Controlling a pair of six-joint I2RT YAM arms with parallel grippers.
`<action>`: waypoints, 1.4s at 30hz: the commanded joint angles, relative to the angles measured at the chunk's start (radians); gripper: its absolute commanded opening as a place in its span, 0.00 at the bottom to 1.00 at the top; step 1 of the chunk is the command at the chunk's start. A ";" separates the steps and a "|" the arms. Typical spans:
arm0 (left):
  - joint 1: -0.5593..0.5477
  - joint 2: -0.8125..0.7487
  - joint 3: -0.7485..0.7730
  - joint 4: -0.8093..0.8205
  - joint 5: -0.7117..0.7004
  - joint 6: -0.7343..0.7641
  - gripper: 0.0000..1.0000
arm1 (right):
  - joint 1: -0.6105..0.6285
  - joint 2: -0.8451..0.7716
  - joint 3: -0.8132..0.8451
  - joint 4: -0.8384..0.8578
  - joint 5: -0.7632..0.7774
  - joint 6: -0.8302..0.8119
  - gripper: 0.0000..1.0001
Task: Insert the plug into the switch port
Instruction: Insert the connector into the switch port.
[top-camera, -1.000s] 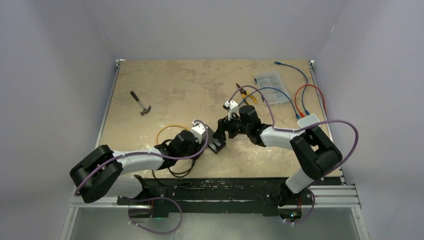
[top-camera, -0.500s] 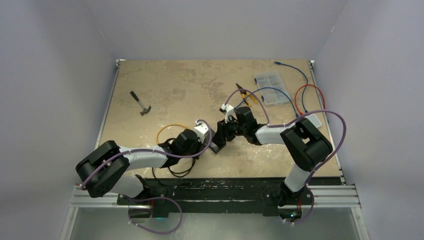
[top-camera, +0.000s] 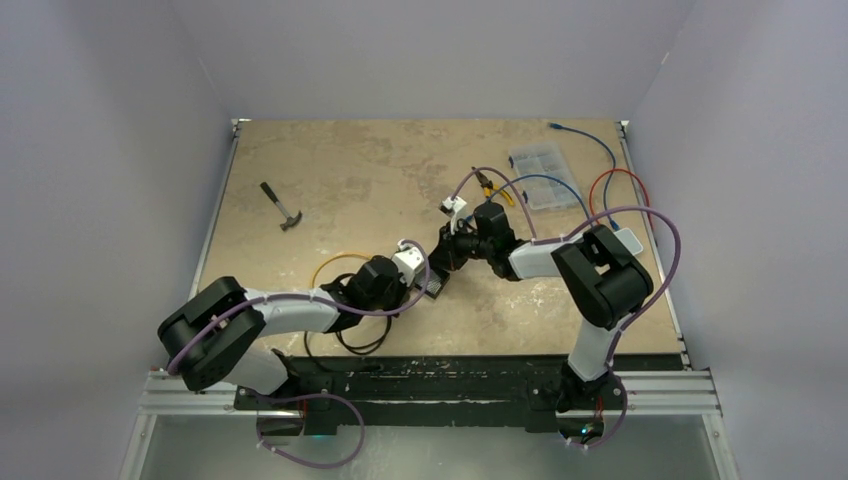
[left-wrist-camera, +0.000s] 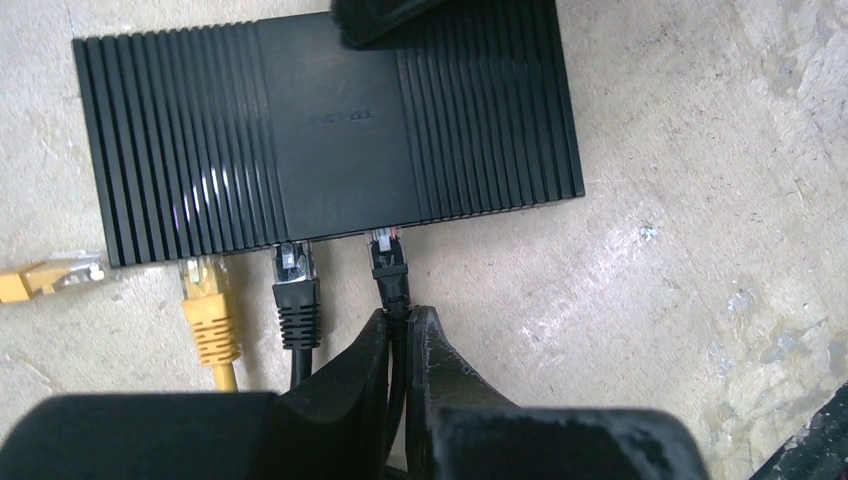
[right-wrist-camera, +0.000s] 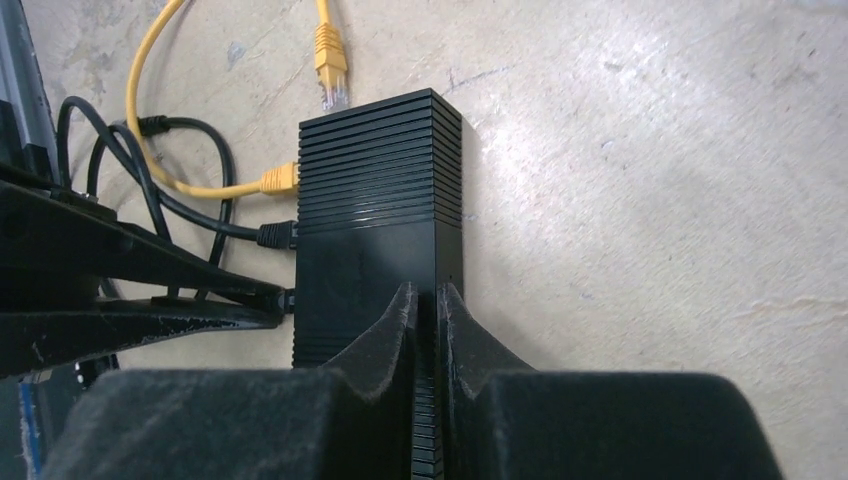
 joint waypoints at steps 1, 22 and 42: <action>-0.005 0.053 0.069 0.145 -0.003 0.062 0.00 | 0.072 0.073 -0.014 -0.113 -0.206 -0.036 0.09; -0.004 -0.007 -0.042 0.056 0.049 -0.020 0.00 | -0.001 0.033 0.116 -0.160 -0.069 0.013 0.42; -0.001 0.034 0.032 0.163 -0.136 0.036 0.00 | 0.099 0.212 0.053 -0.220 -0.237 -0.073 0.29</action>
